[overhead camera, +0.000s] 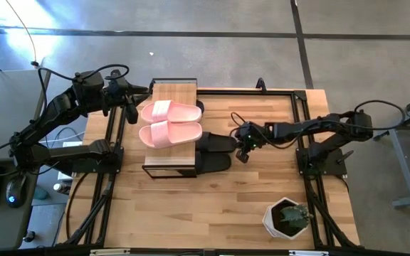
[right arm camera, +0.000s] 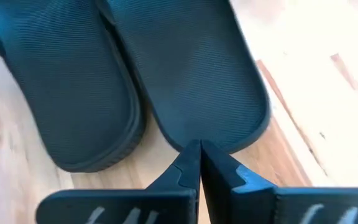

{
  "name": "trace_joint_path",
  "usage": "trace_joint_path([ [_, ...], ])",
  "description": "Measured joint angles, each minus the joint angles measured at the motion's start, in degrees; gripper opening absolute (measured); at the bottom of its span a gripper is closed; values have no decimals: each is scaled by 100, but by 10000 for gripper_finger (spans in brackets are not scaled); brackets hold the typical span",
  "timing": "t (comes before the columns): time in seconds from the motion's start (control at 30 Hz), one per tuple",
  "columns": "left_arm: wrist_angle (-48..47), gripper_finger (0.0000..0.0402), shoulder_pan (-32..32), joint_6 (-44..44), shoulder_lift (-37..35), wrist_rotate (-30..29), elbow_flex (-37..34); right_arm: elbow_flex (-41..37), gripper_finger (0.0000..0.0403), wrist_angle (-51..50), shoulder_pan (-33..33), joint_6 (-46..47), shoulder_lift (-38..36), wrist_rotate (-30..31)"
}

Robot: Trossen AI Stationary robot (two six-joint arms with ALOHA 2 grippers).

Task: Pick and place slides into the shelf
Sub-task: Put the black slide under the shelf

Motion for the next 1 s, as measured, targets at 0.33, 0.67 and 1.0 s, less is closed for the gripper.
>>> trace_joint_path([
  [0.33,-17,111,0,0,0,-2,0,0,0,-411,-173,341,-254,736],
  [0.67,-137,111,2,48,0,-67,0,-11,0,-942,-156,1286,-231,449],
  [1.0,-636,111,2,47,0,-643,0,-11,0,-623,-152,1501,-27,667],
])
